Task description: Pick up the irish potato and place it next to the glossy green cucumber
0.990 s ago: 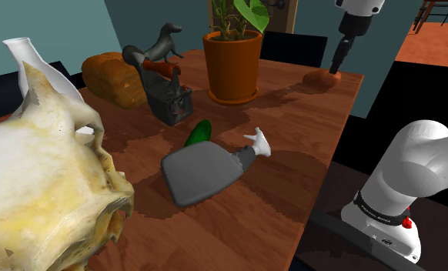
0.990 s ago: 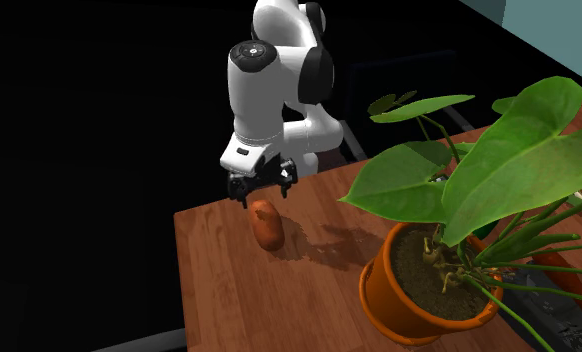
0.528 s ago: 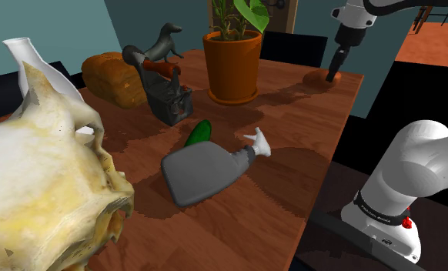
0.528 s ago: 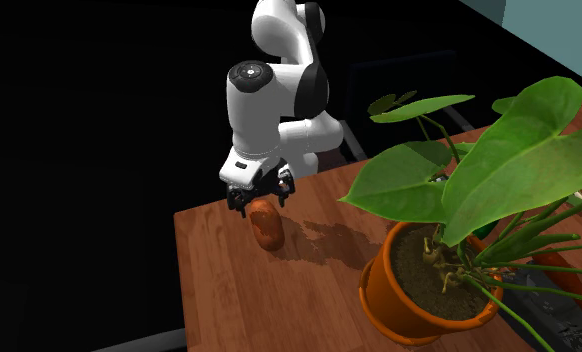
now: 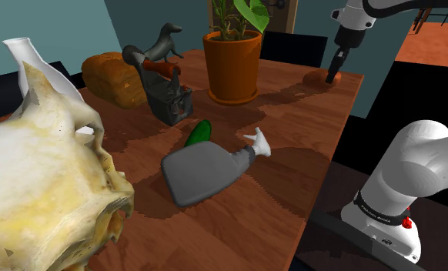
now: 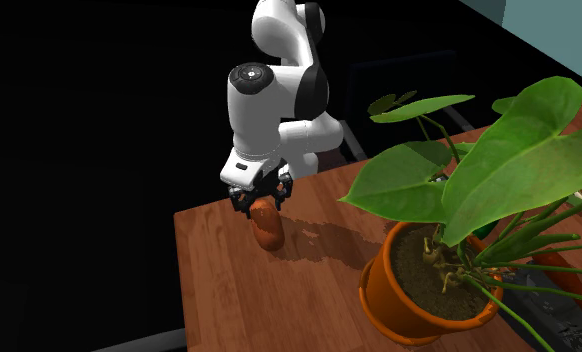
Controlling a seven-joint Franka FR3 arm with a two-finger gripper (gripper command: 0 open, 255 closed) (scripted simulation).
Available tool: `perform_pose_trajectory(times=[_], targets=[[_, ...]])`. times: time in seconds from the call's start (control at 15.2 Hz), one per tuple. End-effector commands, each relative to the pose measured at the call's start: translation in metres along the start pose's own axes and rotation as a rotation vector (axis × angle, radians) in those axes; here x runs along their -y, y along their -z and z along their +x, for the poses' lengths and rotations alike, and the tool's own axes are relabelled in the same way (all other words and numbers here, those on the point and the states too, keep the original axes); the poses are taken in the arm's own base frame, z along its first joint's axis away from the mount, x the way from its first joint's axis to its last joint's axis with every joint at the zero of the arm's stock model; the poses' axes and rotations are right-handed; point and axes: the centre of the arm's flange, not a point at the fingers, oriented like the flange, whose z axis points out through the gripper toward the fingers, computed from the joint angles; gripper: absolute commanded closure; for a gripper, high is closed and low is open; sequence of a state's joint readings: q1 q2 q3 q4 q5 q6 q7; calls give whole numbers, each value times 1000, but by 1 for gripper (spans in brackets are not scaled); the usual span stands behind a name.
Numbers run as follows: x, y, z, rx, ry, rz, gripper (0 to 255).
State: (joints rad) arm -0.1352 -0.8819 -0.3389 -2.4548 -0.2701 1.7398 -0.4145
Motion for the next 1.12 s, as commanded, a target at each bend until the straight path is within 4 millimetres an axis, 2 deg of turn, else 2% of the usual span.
perform_pose_trajectory(times=[0.0,0.53,1.06], targets=[[0,-1,0,1,0,1,255],[0,-1,0,1,0,1,255],[-3,41,5,1,0,1,255]])
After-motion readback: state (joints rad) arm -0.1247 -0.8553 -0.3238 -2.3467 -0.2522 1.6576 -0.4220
